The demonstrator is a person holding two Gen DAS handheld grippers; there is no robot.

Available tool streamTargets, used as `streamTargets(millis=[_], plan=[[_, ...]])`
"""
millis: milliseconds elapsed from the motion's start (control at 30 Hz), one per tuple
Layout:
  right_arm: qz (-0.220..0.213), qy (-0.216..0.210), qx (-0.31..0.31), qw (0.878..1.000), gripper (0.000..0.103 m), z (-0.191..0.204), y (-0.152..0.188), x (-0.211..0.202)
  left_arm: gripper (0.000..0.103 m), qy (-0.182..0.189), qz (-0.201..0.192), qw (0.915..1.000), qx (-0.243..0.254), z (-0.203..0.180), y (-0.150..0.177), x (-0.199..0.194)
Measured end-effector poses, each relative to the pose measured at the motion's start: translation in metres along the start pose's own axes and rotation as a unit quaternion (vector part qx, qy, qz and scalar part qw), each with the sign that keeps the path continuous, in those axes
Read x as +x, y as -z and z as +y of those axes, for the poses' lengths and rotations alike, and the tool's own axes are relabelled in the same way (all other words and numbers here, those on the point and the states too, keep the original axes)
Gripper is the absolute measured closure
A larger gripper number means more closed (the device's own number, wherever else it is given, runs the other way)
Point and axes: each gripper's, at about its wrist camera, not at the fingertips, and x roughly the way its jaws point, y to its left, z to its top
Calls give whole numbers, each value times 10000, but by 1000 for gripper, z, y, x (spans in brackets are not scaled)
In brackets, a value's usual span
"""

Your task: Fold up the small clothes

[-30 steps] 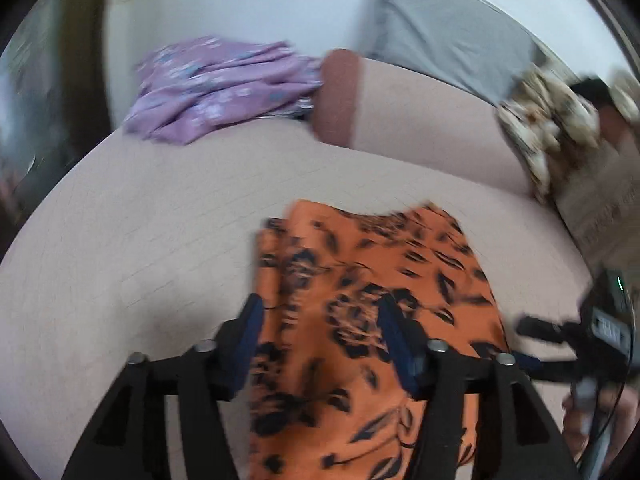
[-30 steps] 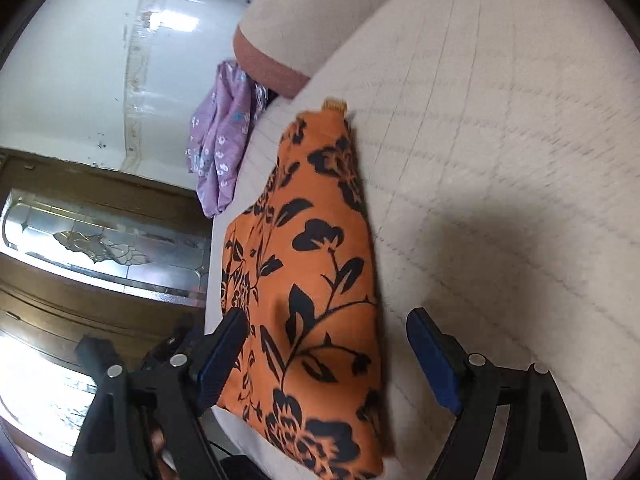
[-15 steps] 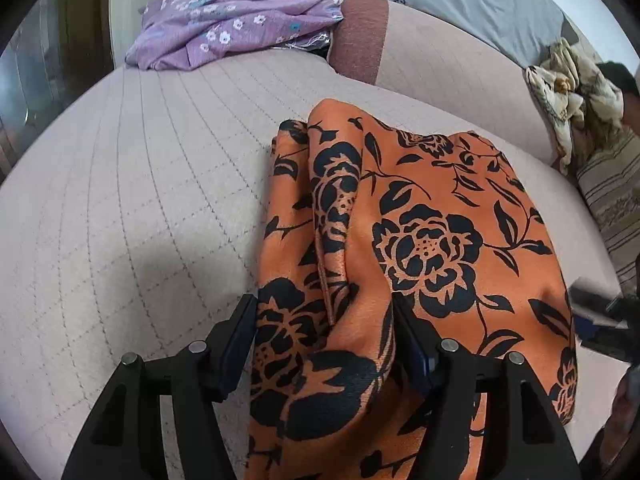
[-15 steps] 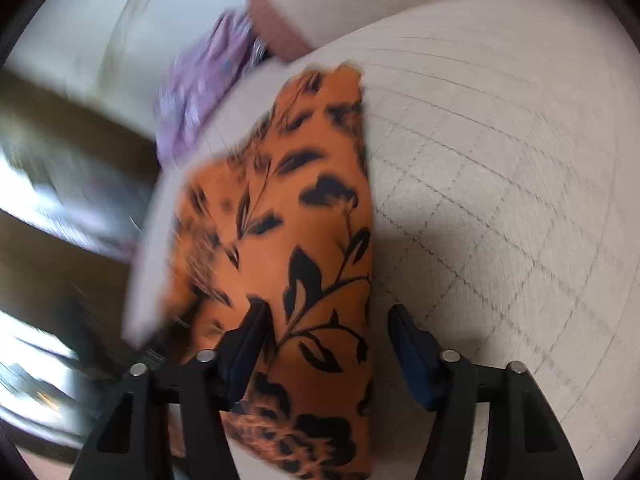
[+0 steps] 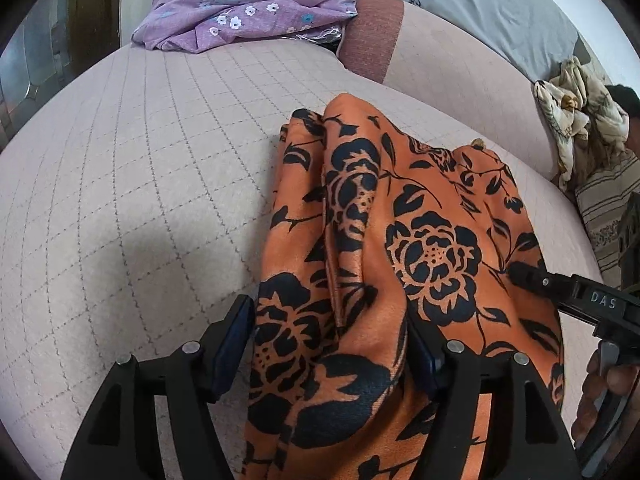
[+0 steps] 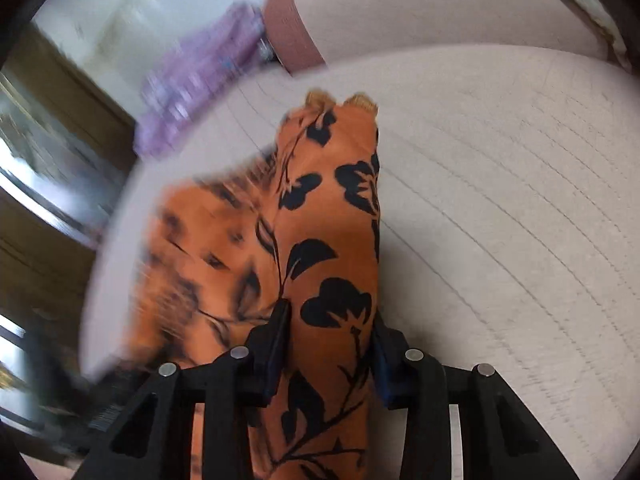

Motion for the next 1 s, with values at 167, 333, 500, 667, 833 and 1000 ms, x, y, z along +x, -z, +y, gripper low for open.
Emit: streamTargets(millis=[167, 333, 500, 667, 833, 1000], plan=[[-307, -698, 412, 9962, 28, -1, -2, -22, 30, 30, 18, 10000, -91, 2, -2, 3], [-246, -1263, 1681, 9773, 24, -46, -13, 1, 30, 37, 1, 10000, -59, 3, 1, 1], [-200, -939, 836, 9919, 63, -15, -21, -2, 29, 50, 13, 10000, -70, 4, -1, 1], [-202, -280, 773, 9964, 37, -20, -13, -5, 28, 109, 25, 9999, -73, 7, -2, 1], [-1131, -287, 261, 9928, 37, 0, 4, -74, 33, 288, 8, 9993, -225, 11, -4, -5], [-869, -1047, -153, 9906, 36, 24, 45, -88, 38, 798, -575, 9937, -546, 29, -19, -47]])
